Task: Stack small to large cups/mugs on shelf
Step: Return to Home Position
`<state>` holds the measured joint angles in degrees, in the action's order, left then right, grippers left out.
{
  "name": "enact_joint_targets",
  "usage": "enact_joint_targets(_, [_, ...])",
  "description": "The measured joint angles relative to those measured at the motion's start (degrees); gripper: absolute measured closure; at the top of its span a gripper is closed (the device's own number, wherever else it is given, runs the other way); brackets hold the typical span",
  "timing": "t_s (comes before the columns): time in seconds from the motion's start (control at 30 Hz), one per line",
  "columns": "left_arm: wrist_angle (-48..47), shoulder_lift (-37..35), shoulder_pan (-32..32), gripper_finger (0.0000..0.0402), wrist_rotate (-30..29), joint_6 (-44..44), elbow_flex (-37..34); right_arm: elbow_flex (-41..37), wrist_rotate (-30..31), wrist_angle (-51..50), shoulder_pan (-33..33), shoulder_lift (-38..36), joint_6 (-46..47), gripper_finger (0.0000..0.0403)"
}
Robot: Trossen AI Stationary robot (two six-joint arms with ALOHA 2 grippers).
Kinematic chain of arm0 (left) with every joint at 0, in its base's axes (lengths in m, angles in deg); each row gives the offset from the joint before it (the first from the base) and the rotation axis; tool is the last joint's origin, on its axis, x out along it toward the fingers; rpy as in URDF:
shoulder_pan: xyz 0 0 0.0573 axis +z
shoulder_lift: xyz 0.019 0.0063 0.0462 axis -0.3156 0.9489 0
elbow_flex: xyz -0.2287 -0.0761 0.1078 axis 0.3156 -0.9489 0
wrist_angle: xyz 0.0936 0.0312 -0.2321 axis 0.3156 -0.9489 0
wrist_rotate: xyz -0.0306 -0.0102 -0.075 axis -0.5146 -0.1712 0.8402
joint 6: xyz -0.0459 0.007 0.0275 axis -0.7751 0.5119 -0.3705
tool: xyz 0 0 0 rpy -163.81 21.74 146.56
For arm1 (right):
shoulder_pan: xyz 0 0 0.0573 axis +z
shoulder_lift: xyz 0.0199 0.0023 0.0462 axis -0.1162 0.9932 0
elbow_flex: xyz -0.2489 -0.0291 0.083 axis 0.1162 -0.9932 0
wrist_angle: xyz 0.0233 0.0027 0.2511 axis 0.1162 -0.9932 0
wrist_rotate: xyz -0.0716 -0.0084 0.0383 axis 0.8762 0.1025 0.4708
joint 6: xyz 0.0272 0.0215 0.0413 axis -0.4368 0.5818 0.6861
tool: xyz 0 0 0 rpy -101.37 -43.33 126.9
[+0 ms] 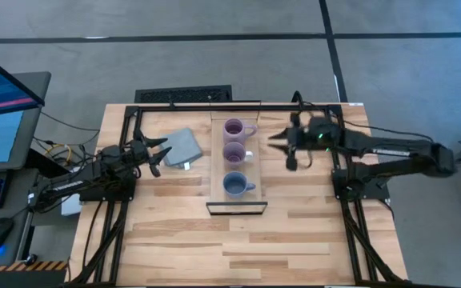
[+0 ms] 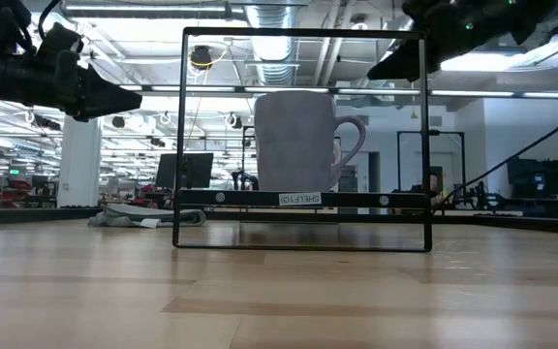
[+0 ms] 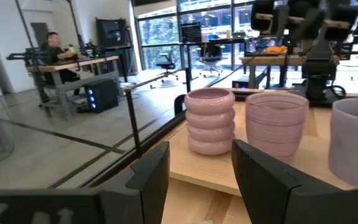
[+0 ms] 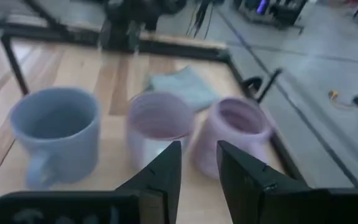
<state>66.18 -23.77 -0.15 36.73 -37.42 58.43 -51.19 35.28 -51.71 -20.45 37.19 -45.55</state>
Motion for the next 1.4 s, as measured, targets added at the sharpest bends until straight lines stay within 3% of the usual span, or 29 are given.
enact_joint_targets(0.17, [0.9, 0.0, 0.0, 0.0237, -0.7, 1.9, 0.0, -3.4, -10.6, 0.6, -14.6, -6.5, -1.4, 0.0276])
enact_joint_targets(0.33, [3.7, -0.1, 0.0, 0.0237, -5.1, 4.1, 0.0, -10.2, -19.6, 5.7, -26.0, -12.1, 1.3, 0.0276])
enact_joint_targets(0.43, [4.1, -0.1, 0.0, 0.0237, -6.3, 5.4, 0.0, -16.0, -24.5, 13.7, -30.4, -14.8, 4.1, 0.0276])
enact_joint_targets(0.6, [3.4, -0.1, 0.0, 0.0237, -5.5, 5.8, 0.0, -23.5, -26.5, 21.8, -35.7, -17.7, 6.1, 0.0276])
enact_joint_targets(0.87, [3.4, -0.1, 0.0, 0.0237, -5.8, 7.5, 0.0, -25.2, -39.7, 23.9, -47.3, -18.1, 6.0, 0.0276])
enact_joint_targets(1.0, [3.0, -0.1, 0.0, 0.0237, -5.8, 7.2, 0.0, -25.2, -45.2, 23.2, -53.0, -19.3, 10.7, 0.0276])
enact_joint_targets(1.23, [3.9, -0.1, 0.0, 0.0237, -6.9, 6.9, 0.1, -25.2, -45.4, 13.0, -51.6, -26.5, 10.6, 0.0276])
enact_joint_targets(1.4, [4.1, -0.1, 0.0, 0.0237, -7.0, 6.5, 0.1, -25.2, -37.6, 4.9, -47.8, -34.5, 10.5, 0.0276])
